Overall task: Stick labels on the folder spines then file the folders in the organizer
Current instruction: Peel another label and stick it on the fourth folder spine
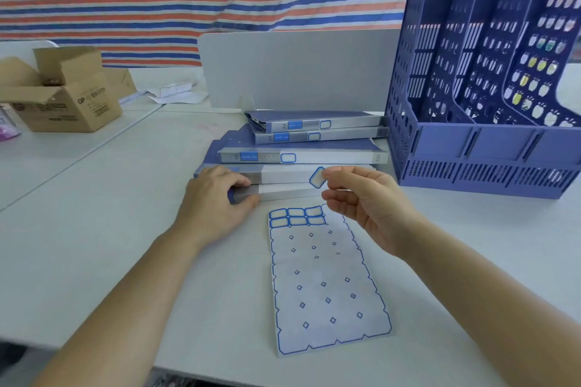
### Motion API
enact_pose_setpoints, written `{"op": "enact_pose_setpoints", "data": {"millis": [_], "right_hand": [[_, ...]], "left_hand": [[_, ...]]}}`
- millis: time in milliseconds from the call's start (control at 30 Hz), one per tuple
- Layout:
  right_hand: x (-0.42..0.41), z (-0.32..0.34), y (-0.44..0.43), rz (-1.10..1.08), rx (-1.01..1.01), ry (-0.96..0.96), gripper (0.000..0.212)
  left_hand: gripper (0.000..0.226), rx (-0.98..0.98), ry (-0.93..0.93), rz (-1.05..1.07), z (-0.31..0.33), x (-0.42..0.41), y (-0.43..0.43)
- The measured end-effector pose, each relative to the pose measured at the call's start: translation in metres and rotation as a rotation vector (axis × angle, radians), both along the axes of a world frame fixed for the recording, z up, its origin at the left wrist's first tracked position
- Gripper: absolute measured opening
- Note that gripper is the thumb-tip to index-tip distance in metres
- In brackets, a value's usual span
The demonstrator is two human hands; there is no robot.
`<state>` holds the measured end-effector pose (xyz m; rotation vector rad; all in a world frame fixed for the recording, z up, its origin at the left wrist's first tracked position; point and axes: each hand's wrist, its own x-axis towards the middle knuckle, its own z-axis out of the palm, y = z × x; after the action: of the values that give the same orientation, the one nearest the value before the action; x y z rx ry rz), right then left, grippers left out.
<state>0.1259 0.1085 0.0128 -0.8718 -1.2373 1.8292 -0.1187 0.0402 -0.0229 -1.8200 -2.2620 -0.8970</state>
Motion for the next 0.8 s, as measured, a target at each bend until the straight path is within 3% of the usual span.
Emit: {"op": "enact_pose_setpoints", "data": {"millis": [67, 167, 267, 367, 533, 800], "right_hand": [[-0.003, -0.001, -0.003, 0.011, 0.008, -0.011, 0.002], [-0.005, -0.002, -0.006, 0.024, 0.013, -0.021, 0.002], [-0.007, -0.004, -0.006, 0.026, 0.007, -0.014, 0.002], [-0.011, -0.008, -0.004, 0.016, -0.02, 0.009, 0.002], [-0.019, -0.013, -0.001, 0.002, -0.077, 0.036, 0.003], [-0.022, -0.02, 0.003, 0.019, -0.097, 0.053, 0.005]], "left_hand": [[0.057, -0.008, 0.066, 0.022, -0.005, 0.0, 0.002], [0.051, 0.082, 0.046, 0.06, -0.004, 0.004, 0.008], [0.047, 0.1, 0.149, 0.131, -0.006, -0.001, 0.017], [0.036, 0.023, 0.05, 0.171, -0.009, -0.005, 0.026], [0.029, 0.087, -0.136, 0.116, -0.008, -0.01, 0.031], [0.018, 0.241, -0.051, 0.07, 0.001, -0.002, 0.025]]}}
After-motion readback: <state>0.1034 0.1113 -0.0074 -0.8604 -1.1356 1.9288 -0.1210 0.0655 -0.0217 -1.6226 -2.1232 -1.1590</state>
